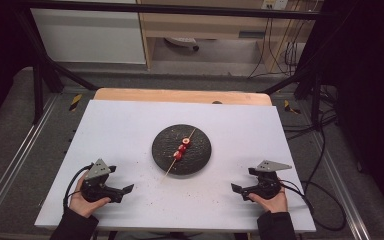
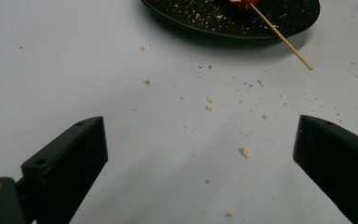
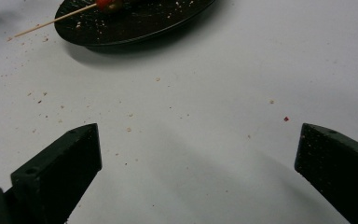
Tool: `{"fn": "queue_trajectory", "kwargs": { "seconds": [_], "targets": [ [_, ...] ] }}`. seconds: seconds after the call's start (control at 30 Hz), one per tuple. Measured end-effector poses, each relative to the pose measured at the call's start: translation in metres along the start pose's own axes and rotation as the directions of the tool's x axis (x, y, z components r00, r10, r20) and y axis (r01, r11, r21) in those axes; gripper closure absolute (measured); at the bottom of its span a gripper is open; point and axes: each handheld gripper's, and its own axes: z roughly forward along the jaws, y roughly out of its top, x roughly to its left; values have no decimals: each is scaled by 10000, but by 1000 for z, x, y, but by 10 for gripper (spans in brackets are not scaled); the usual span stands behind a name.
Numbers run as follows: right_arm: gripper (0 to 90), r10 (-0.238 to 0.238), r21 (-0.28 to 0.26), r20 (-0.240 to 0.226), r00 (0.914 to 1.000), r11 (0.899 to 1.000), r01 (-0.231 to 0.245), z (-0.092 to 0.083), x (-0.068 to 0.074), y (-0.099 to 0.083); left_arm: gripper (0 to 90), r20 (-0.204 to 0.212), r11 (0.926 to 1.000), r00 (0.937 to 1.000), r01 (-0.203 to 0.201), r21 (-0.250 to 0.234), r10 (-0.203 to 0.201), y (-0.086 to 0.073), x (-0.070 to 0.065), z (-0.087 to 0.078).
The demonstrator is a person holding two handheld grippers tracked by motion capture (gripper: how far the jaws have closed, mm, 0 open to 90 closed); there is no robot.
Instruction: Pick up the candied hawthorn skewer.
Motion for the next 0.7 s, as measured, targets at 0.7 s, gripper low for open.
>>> {"fn": "queue_trajectory", "kwargs": {
  "seconds": [0.7],
  "targets": [
    [14,30,57,30,10000,10000,-30,-1,0,1,65,-55,9995,9999,132,273,-131,37,-21,13]
  ]
}}
